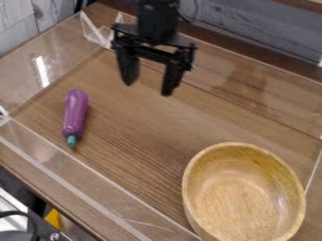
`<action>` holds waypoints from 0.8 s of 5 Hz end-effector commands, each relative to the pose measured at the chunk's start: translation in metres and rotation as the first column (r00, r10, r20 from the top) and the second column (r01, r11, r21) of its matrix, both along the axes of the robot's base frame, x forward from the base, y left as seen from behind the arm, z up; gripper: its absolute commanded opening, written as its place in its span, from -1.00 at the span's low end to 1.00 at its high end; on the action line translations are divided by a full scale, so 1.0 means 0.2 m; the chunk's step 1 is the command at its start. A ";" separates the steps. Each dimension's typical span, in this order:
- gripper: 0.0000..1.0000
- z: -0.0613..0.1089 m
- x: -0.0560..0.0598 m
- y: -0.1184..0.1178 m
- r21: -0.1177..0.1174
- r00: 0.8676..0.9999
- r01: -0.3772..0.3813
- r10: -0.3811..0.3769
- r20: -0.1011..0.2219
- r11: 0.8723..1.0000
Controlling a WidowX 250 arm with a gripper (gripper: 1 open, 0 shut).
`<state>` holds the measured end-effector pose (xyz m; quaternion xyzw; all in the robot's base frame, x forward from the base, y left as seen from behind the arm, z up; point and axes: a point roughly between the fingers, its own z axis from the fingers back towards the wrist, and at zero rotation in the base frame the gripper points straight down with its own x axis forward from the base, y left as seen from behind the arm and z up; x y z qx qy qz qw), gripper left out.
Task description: Put the purple eggplant in the brown bowl
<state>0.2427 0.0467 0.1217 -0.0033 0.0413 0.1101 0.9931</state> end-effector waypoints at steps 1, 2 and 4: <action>1.00 0.07 -0.07 0.12 0.022 0.994 -0.097 0.095 0.061 0.995; 1.00 0.05 -0.11 0.28 0.032 0.983 -0.170 0.167 0.079 0.985; 1.00 -0.05 -0.17 0.45 0.039 0.974 -0.206 0.201 0.107 0.978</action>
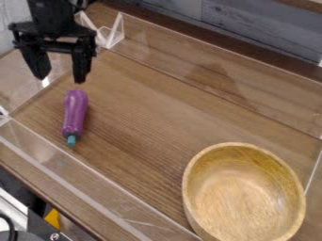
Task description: Put the purple eggplant in the brown bowl
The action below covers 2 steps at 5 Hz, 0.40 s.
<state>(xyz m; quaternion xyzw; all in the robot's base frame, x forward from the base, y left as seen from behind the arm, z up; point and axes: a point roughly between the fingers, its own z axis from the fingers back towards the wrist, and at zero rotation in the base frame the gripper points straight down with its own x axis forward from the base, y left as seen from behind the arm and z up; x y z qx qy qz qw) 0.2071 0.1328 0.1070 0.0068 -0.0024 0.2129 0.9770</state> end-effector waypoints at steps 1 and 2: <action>1.00 -0.05 0.00 0.00 0.006 1.000 0.014 -0.014 0.026 1.000; 1.00 -0.12 -0.04 0.00 0.003 0.999 -0.018 0.018 0.039 1.000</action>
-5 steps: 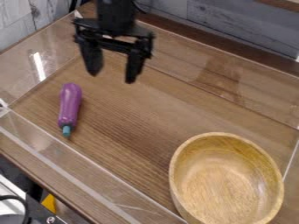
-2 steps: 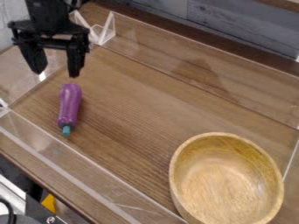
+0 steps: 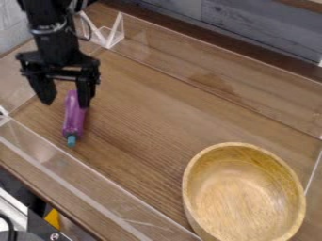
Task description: Put the purple eggplant in the brown bowl
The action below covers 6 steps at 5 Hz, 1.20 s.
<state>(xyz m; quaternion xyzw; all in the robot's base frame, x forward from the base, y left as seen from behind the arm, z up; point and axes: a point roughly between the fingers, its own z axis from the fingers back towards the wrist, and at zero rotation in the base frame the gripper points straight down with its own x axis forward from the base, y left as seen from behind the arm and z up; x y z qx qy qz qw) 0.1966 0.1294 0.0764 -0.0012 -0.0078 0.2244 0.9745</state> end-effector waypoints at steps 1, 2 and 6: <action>1.00 -0.02 -0.03 0.02 0.015 0.999 -0.027 0.026 0.039 1.000; 1.00 -0.07 -0.02 0.04 0.012 0.997 -0.053 0.053 0.049 0.998; 1.00 -0.20 0.01 0.11 -0.001 0.996 0.050 -0.050 0.074 0.999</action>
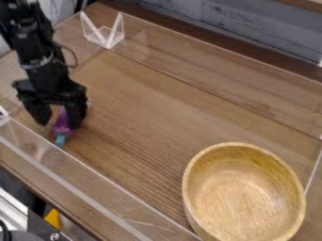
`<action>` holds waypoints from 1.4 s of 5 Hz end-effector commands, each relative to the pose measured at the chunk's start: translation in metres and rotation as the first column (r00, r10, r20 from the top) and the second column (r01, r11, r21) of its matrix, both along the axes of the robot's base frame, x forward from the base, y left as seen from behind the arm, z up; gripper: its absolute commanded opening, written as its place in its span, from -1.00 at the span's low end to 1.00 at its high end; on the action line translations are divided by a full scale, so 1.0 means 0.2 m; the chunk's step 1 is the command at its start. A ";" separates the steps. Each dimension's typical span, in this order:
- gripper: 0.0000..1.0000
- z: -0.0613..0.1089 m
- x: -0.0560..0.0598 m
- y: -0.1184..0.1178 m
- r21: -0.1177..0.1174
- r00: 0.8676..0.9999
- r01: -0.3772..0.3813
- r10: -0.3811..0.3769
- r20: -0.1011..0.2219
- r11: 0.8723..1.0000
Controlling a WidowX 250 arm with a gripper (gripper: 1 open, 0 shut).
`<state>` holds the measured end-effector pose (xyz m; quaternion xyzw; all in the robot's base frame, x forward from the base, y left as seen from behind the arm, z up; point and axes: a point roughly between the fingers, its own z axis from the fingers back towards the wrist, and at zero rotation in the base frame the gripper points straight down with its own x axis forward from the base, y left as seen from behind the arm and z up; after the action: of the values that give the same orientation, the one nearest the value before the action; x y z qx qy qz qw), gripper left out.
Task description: Put the purple eggplant in the brown bowl
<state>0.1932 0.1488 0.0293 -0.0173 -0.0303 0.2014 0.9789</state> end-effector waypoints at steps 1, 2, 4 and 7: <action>1.00 -0.02 0.03 0.00 0.015 0.999 -0.001 0.001 0.033 1.000; -1.00 -0.03 0.09 -0.02 0.012 0.999 0.035 -0.036 0.037 0.999; -1.00 -0.03 0.17 -0.09 -0.008 0.997 0.076 -0.075 0.028 0.997; -1.00 0.09 0.13 -0.19 -0.040 1.000 0.020 -0.019 0.008 0.999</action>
<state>0.2109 0.1069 0.0338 -0.0469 -0.0019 0.1940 0.9799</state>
